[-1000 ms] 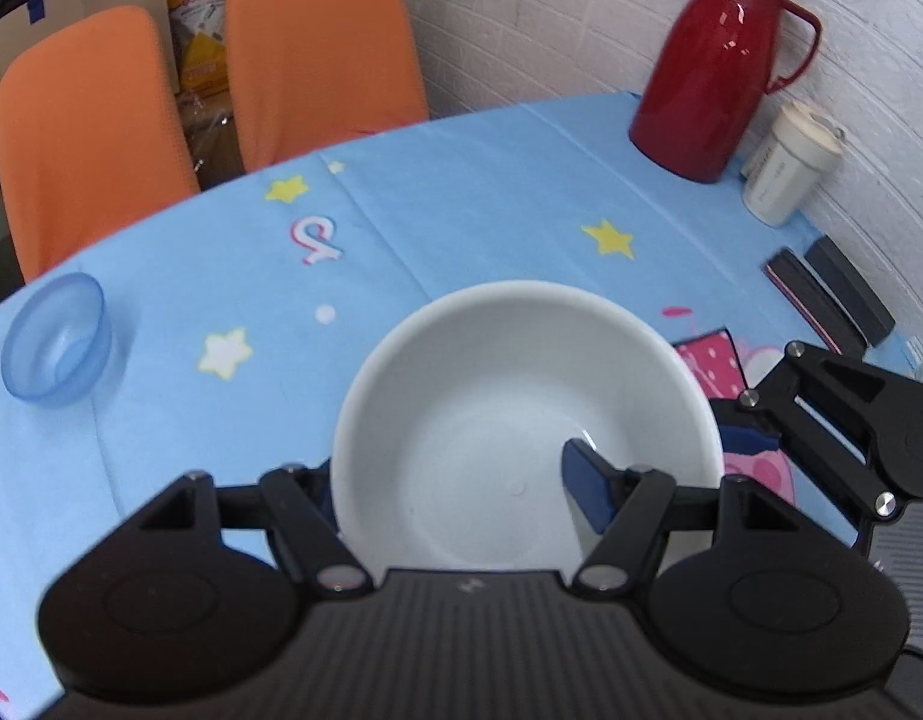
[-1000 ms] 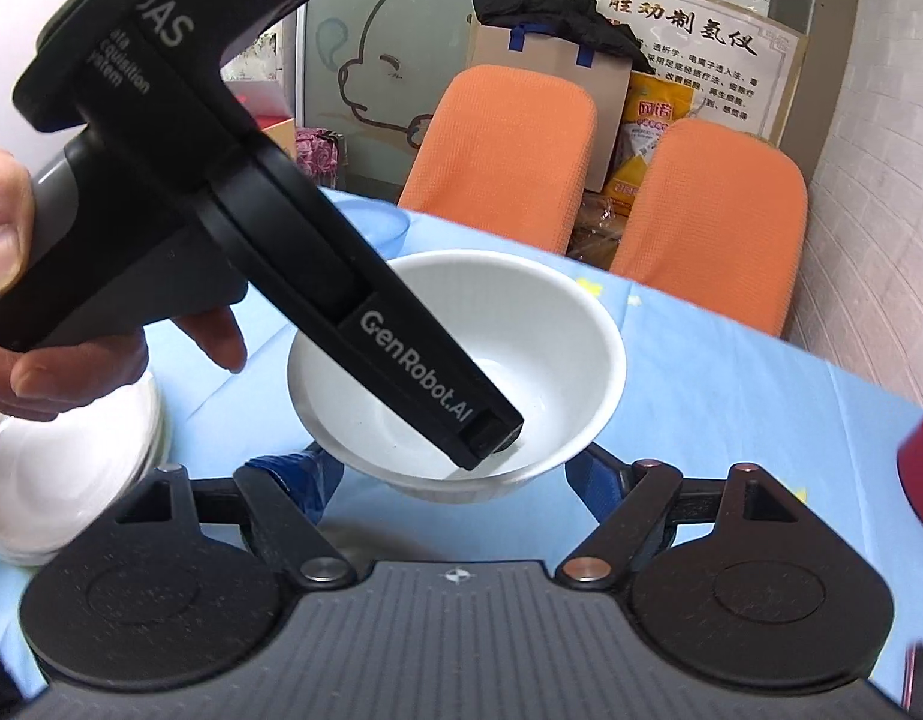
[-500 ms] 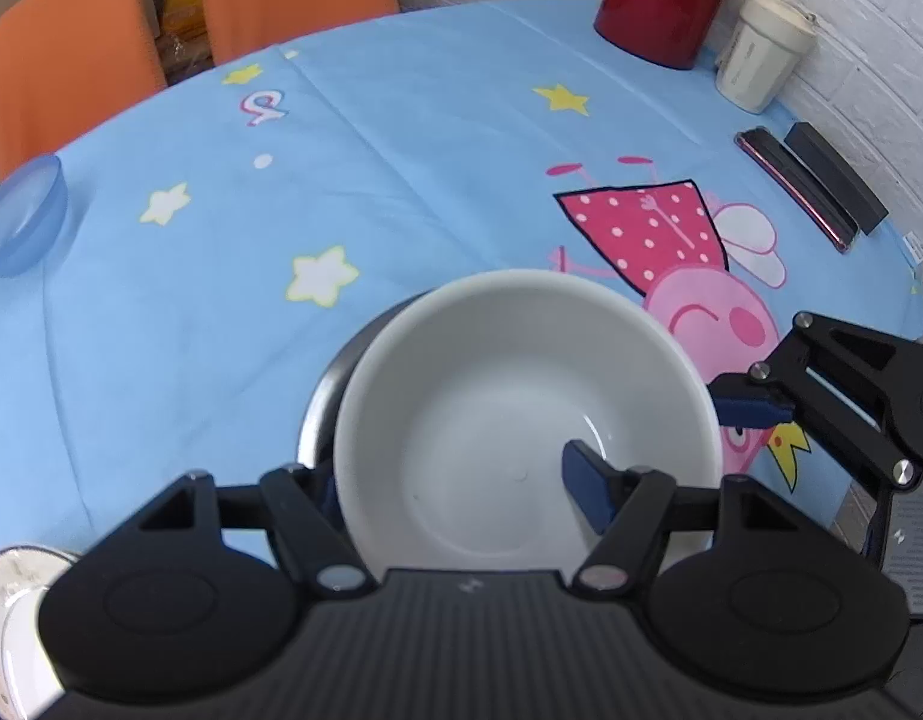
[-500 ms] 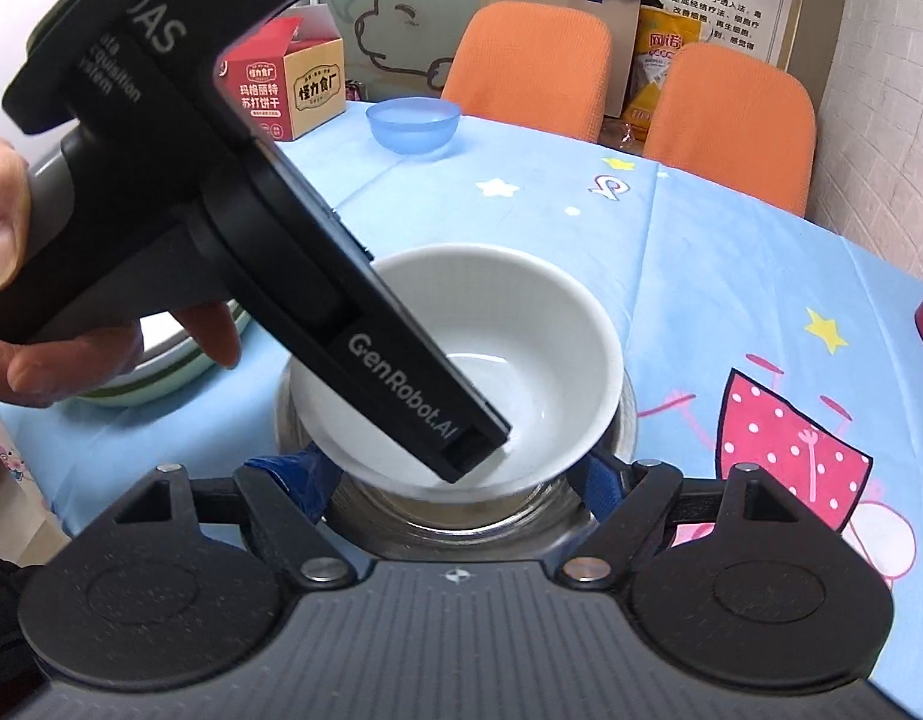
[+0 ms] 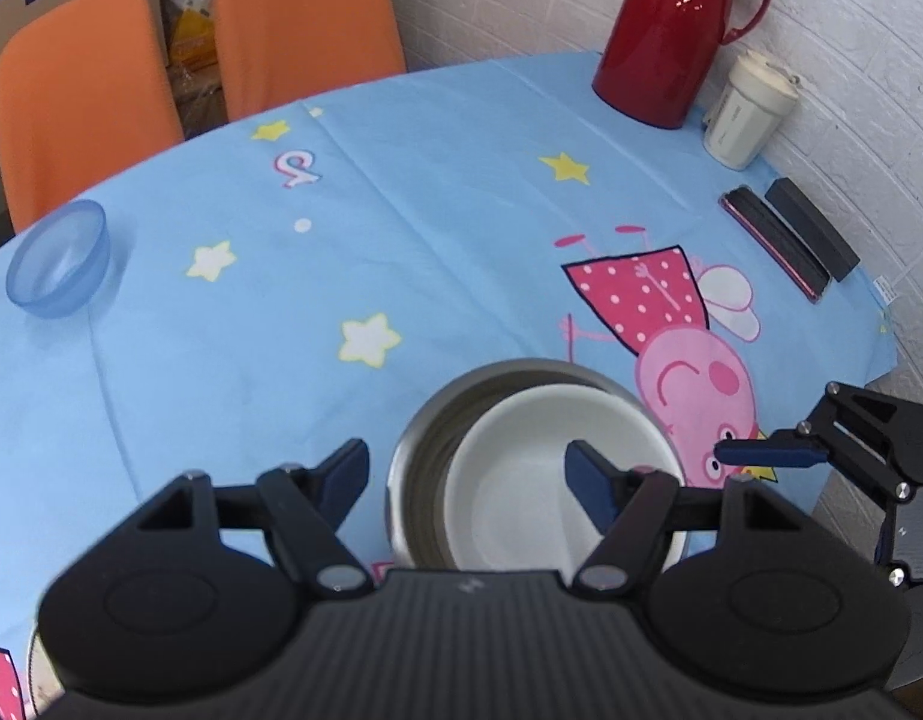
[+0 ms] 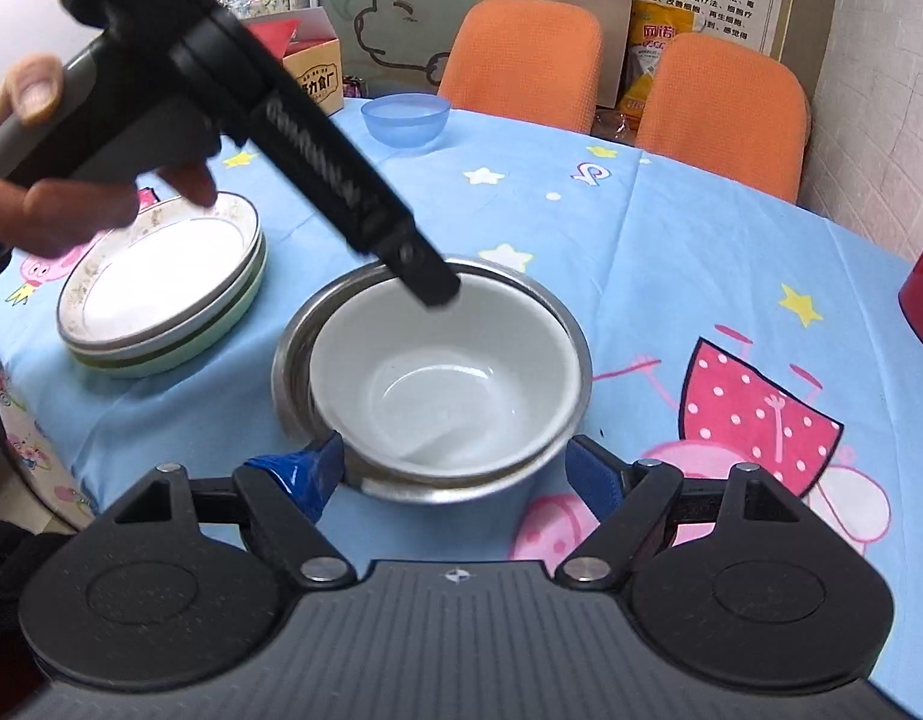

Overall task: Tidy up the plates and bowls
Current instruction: 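Open the left tool and move it to the blue plastic bowl, then grip the blue plastic bowl's rim with the left tool and lift it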

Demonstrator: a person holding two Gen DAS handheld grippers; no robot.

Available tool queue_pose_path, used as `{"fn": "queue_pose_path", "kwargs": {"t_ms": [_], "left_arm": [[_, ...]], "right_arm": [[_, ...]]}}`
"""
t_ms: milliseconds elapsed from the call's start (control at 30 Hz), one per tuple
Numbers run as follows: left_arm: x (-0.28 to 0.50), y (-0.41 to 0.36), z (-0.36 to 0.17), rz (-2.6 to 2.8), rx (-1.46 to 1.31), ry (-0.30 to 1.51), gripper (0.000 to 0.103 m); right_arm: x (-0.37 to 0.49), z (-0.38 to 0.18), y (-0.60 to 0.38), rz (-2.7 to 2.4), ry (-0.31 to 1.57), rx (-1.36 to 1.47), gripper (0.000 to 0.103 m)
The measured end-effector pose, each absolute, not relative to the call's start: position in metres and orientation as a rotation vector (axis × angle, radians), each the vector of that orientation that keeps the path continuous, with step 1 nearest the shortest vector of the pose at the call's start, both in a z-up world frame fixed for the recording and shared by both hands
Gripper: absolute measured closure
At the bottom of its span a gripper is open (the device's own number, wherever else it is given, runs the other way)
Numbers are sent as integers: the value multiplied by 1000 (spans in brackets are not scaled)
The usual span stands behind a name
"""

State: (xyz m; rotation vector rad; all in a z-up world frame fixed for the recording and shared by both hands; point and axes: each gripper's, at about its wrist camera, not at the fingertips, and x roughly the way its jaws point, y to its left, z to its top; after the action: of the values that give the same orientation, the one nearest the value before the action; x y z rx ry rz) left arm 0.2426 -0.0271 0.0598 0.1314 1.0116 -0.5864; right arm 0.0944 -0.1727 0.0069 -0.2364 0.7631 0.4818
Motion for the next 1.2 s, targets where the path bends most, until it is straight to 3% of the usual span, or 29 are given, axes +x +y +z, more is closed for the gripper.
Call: {"fn": "queue_pose_path", "kwargs": {"t_ms": [300,633,933,1200], "left_arm": [[236,19,72,-501,83,961,30],[252,125,73,-252,19,952,30],[344,171,75,-84,-169,917,30],[429,163,46,-28,-191,941,30]], "right_arm": [[73,40,-185,431,666,-231,35],[156,61,-144,494,625,-187,35],[261,80,-69,546,646,-275,35],[343,35,-9,604,758,-306,35]]}}
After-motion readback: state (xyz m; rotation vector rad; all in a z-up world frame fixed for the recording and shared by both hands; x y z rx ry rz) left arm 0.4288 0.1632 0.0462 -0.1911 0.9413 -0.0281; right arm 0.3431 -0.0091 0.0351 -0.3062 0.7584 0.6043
